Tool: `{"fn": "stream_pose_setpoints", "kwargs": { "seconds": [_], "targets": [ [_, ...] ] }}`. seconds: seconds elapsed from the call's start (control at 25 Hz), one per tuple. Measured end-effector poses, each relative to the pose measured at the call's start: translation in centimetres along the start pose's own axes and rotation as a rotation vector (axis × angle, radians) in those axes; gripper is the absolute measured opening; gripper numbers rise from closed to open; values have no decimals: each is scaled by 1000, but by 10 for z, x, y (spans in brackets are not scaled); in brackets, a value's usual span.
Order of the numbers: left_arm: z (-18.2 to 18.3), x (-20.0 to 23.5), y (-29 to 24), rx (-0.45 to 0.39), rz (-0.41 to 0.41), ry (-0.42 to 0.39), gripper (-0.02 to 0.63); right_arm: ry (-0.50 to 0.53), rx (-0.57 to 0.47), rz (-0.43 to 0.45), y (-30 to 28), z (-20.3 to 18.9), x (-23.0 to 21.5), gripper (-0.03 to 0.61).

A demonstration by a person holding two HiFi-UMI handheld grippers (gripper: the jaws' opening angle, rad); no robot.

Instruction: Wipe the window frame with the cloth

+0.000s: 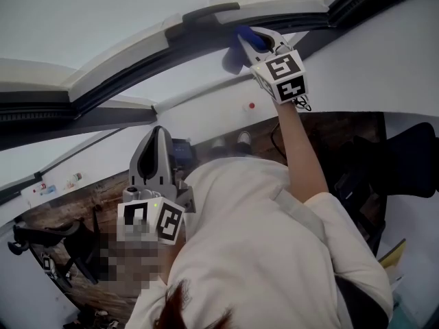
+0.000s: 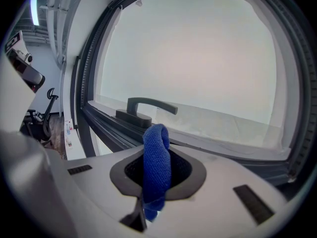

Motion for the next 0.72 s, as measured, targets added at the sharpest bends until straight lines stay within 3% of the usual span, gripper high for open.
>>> {"fn": "stream_pose_setpoints", "kwargs": {
  "seconds": [0.72],
  "targets": [
    [-2, -24, -7, -17, 0, -7, 5, -15, 3, -33, 15, -11, -32, 44]
  ]
}}
Point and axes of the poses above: the fingertips, and each gripper's own axes: y backward along the fingers, x to its left, z out of its top, the point moved 8 cm from there along y, backward along the fingers, and after that the axes turned 1 degree about z, right-handed, at the moved point
